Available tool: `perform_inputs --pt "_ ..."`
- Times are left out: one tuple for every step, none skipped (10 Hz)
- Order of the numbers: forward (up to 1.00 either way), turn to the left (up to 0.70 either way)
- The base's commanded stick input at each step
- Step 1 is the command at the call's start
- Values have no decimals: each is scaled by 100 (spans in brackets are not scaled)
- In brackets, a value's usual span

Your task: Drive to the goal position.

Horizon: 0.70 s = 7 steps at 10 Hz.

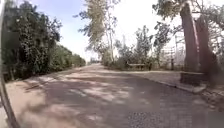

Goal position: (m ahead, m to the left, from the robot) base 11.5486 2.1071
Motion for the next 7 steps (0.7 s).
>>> perform_inputs --pt "70 0" --pt "70 0" --pt "70 0" --pt "70 0" --pt "70 0" --pt "70 -2" --pt "70 -26"
